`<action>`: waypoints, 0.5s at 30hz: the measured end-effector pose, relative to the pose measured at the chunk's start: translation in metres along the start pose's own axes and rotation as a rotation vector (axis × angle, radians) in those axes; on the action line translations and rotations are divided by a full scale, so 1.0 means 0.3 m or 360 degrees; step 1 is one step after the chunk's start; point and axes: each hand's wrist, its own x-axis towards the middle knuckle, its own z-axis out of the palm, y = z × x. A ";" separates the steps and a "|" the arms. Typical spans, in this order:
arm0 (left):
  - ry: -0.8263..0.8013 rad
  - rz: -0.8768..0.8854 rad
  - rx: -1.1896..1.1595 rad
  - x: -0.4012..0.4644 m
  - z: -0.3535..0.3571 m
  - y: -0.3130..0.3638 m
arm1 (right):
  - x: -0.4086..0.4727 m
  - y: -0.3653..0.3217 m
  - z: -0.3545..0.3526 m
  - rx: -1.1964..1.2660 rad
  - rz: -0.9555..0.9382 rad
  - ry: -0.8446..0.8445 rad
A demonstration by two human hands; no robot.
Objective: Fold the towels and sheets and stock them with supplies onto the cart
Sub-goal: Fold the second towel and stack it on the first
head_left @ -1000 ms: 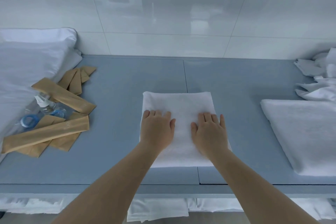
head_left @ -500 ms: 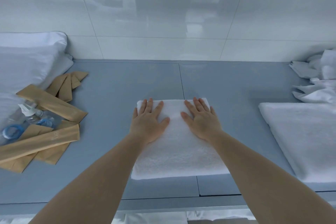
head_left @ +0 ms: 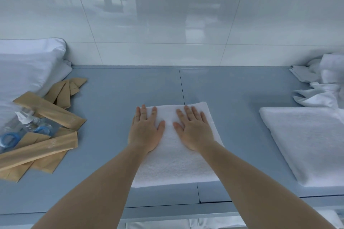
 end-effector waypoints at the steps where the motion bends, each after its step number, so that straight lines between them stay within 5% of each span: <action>1: -0.0049 -0.0022 -0.0009 0.003 -0.001 -0.004 | -0.001 0.013 0.006 0.0010 0.0072 -0.0021; 7: -0.0177 -0.0022 -0.0078 -0.009 -0.007 -0.014 | -0.047 0.122 -0.011 0.0162 0.0372 -0.0069; 12: -0.0046 0.0015 -0.0132 -0.085 0.011 0.000 | -0.161 0.078 -0.019 0.0008 0.0136 0.0497; 15: 0.0090 0.0070 -0.0096 -0.135 0.010 0.014 | -0.228 0.092 -0.005 0.0176 0.0077 0.0252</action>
